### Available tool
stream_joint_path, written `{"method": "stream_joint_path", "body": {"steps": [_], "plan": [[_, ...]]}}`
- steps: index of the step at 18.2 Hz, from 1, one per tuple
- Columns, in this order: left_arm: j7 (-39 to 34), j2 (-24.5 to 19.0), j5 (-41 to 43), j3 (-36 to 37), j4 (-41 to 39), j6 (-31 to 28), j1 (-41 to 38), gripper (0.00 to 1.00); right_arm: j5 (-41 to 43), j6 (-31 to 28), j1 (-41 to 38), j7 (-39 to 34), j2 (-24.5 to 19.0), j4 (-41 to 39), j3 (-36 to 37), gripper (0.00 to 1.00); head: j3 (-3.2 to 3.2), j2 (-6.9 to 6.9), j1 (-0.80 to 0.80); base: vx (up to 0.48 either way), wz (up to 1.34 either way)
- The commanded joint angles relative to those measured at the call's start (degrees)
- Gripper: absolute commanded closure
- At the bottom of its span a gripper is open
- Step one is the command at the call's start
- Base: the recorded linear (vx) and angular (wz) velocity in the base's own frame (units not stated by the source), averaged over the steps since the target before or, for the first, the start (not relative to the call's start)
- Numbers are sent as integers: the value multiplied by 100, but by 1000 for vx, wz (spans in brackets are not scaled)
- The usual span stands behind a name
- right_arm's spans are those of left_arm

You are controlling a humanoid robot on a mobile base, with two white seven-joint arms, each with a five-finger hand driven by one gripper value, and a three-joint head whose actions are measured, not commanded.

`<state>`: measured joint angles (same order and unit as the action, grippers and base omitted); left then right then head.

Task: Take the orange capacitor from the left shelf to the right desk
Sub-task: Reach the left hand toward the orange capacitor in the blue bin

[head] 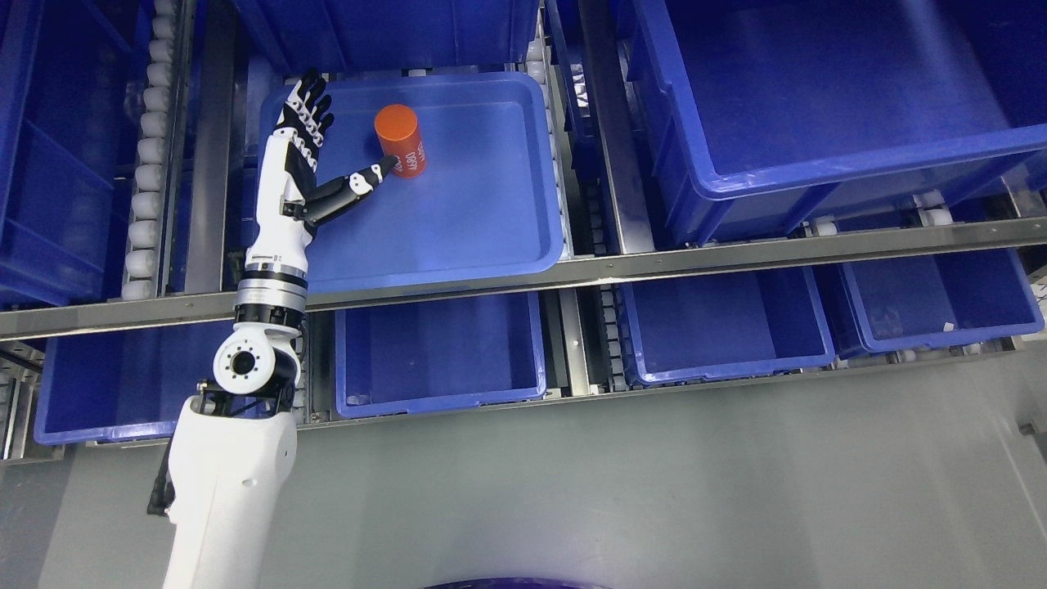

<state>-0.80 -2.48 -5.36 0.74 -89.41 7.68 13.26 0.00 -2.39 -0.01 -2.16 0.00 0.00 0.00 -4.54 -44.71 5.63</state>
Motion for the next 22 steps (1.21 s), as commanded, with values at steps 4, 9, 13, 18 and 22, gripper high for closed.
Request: {"method": "stream_joint_path", "body": {"steps": [4,9,13,18,22], "plan": [[1,-103,8,5,-297,-73,-79,0,-26,28,-69,32,100,-193,62,0,0,0,0,0,0],[149,-332,17,479,249,-547,449,0,-26,19,-69,32,100,-193,62,0,0,0,0,0,0],[475,-561,105,550,626,-689,694,1,-26,28,-69,32,100,-193,62,0,0,0,0,0,0],[764,-561,281,690,1083,-697,1082,7,-26,19,-69,32,100,-193,62,0,0,0,0,0,0],[879,-561,579,866,1496,-697,1170,7,-26,28,-69,32,100,-193,62,0,0,0,0,0,0]]}}
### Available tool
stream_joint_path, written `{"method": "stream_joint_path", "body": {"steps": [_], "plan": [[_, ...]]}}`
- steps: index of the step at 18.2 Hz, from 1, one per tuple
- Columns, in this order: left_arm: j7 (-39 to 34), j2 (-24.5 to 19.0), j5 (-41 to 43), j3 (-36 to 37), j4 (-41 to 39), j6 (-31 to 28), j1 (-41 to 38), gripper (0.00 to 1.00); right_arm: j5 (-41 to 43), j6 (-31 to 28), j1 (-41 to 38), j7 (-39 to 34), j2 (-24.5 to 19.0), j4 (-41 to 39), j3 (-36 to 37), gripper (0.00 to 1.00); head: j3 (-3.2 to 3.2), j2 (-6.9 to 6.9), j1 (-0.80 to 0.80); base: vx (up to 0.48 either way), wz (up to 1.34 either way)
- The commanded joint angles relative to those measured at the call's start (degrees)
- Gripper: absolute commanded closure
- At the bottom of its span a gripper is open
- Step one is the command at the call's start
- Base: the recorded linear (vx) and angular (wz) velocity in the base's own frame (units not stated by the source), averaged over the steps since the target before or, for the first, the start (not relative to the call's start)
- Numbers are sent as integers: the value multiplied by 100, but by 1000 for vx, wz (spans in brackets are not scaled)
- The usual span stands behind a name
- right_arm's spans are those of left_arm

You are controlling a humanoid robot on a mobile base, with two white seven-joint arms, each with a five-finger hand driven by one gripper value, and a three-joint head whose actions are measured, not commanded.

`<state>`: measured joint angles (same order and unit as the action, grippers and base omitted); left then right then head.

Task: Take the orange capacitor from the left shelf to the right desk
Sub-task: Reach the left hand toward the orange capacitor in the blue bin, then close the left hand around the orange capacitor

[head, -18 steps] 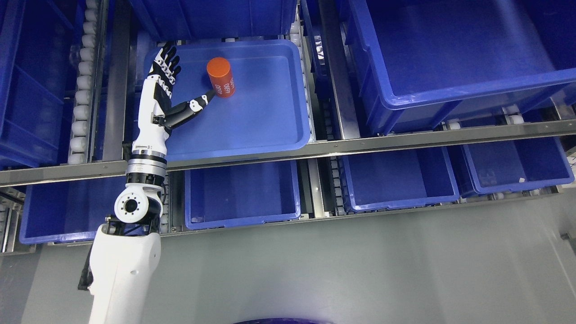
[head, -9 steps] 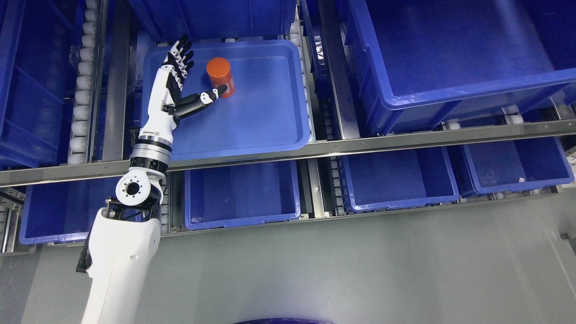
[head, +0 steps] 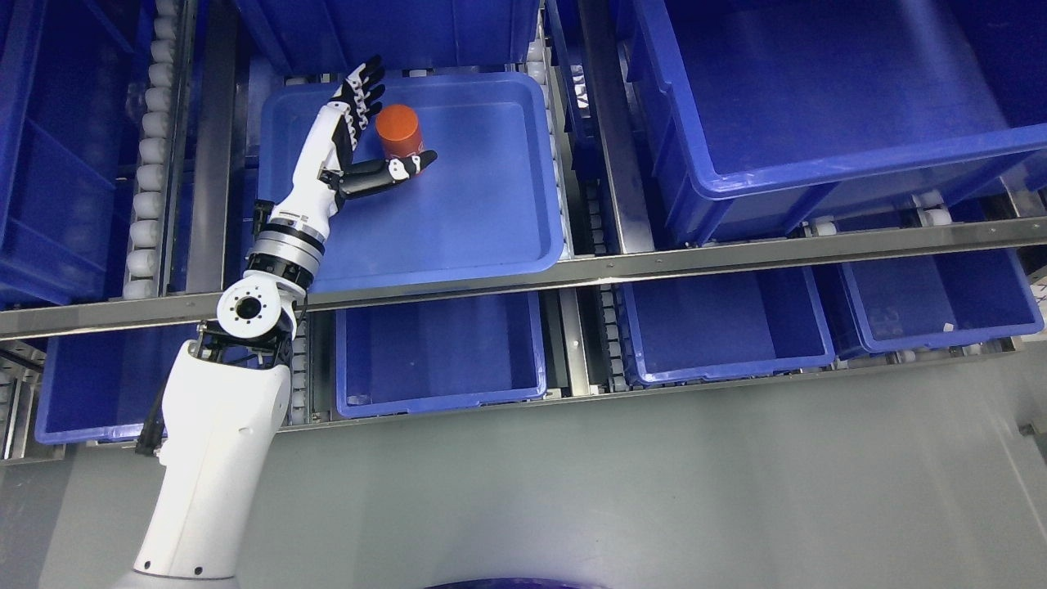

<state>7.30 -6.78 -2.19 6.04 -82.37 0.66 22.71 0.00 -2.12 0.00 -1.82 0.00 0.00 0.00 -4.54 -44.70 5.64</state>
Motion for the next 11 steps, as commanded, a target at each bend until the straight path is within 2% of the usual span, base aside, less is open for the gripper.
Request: {"method": "stream_joint_path", "body": {"steps": [1,8,11], "plan": [[69,-122,324,336,853,5,242,7,-35,-8,-70,-3,100,-193,61,0,0,0,0,0,0],[104,-87,351,283,1108,48,392,29,-35,-8,-70,-3,100,-193,61,0,0,0,0,0,0],[350,-25,342,240,1188,84,445,41,-26,-8,-70,-3,100,-193,61,0,0,0,0,0,0]]}}
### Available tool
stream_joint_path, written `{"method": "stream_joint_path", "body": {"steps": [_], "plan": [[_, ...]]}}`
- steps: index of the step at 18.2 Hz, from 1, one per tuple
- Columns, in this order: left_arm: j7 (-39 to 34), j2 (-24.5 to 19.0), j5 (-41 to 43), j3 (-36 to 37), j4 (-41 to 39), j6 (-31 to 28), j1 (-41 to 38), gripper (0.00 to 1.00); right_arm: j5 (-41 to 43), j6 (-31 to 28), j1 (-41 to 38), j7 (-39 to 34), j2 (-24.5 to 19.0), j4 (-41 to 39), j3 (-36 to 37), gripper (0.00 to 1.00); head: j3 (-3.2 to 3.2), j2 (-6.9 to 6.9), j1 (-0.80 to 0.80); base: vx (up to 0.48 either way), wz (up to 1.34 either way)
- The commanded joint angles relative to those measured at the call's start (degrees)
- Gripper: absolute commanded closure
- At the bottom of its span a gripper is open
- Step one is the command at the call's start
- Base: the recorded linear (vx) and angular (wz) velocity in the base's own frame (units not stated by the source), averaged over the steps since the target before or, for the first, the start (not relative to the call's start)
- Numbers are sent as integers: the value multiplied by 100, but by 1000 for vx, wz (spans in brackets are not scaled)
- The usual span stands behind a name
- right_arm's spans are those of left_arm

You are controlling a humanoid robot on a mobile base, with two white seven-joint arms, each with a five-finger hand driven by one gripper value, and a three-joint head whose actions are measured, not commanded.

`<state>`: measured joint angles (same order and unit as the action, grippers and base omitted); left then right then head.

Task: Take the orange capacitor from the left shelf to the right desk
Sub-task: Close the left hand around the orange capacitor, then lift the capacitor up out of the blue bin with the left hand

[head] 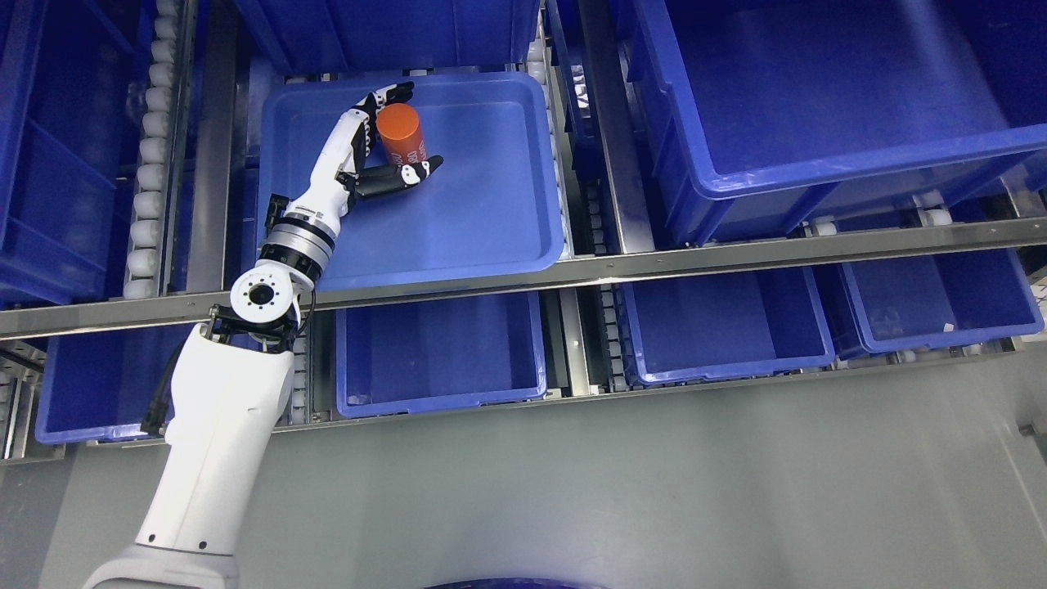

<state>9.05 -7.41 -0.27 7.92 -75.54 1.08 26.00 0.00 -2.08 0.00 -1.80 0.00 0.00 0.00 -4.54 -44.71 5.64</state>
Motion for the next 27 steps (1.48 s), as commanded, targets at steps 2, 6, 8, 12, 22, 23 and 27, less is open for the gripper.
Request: {"method": "stream_joint_path", "body": {"steps": [2,6,8,12,22,23,27], "plan": [[211,161,150,-79,505,102,116,53,-35,-12,-70,-4,100,-193,62,0,0,0,0,0,0],[281,310,150,-299,505,365,107,75,-35,-12,-70,-4,100,-193,62,0,0,0,0,0,0],[281,407,141,-509,505,559,107,90,-26,-12,-70,-4,100,-193,62,0,0,0,0,0,0],[404,641,115,-844,400,674,133,100,-35,-3,-70,-4,100,-193,62,0,0,0,0,0,0],[396,641,-500,-1152,-1050,2069,107,98,-26,-12,-70,-4,100,-193,62,0,-1,0,0,-31,-34],[396,641,-500,-1161,-1050,2272,63,98,-26,-12,-70,-4,100,-193,62,0,-1,0,0,-147,-149],[405,641,-509,-1240,-1094,2712,-78,98,-26,-12,-70,-4,100,-193,62,0,-1,0,0,-255,-182]]}}
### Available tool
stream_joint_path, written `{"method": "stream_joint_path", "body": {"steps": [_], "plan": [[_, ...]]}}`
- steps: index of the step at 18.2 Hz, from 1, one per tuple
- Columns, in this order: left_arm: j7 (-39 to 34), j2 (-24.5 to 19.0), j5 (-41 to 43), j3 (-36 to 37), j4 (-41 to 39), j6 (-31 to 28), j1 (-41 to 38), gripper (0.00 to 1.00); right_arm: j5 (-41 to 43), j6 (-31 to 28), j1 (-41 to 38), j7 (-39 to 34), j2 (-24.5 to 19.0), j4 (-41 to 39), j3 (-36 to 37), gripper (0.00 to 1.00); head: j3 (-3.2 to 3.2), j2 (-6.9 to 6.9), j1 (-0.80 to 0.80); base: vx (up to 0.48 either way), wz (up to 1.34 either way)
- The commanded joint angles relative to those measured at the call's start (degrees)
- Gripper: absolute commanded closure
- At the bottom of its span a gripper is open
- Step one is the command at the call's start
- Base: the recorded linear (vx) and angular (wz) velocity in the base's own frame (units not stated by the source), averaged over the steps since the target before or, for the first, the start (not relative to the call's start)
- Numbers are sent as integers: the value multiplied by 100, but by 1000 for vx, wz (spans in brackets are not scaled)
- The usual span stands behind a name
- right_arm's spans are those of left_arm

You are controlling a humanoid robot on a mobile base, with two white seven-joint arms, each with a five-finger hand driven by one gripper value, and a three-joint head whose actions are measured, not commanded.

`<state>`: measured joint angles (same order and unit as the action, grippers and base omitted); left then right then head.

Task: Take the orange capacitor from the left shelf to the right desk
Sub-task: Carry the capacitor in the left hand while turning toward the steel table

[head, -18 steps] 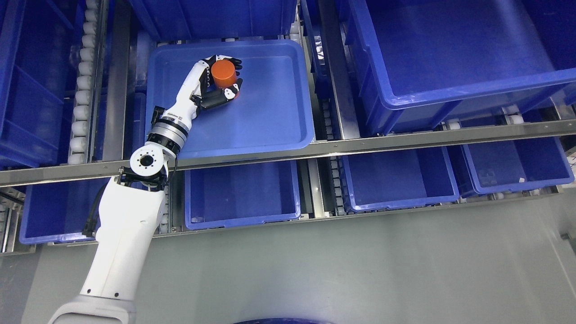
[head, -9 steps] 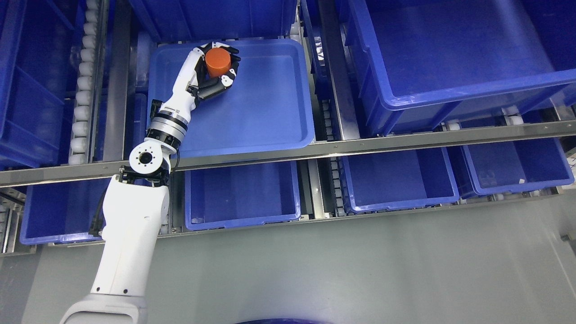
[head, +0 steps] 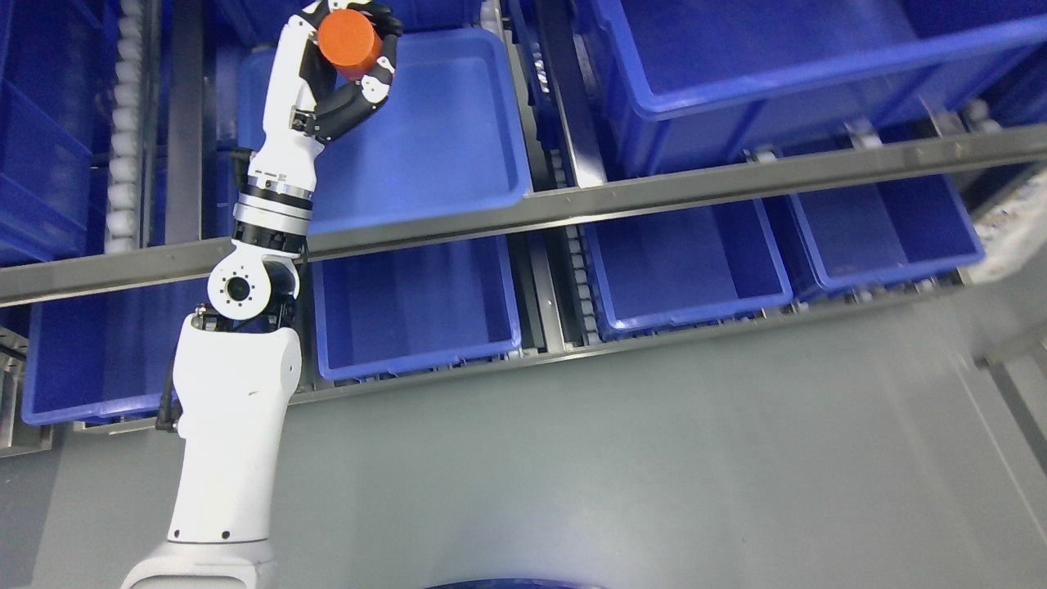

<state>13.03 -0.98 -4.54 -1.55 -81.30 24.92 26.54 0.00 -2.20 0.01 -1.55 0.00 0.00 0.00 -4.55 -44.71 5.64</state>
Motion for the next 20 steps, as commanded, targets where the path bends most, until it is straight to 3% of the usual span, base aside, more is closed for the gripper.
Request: {"method": "stream_joint_path", "body": {"steps": [1,11,20], "plan": [[6,-2,-91,-293,-518,355,-132,98,-26,0,-72,-29,100,-193,62,0,0,0,0,-310,-335],[15,-2,-99,-285,-562,452,-184,98,-9,0,-80,-29,100,-193,70,0,0,0,0,-269,-628],[33,-2,-99,-188,-554,452,9,98,0,9,-80,-29,100,-193,70,0,0,0,0,40,-465]]}}
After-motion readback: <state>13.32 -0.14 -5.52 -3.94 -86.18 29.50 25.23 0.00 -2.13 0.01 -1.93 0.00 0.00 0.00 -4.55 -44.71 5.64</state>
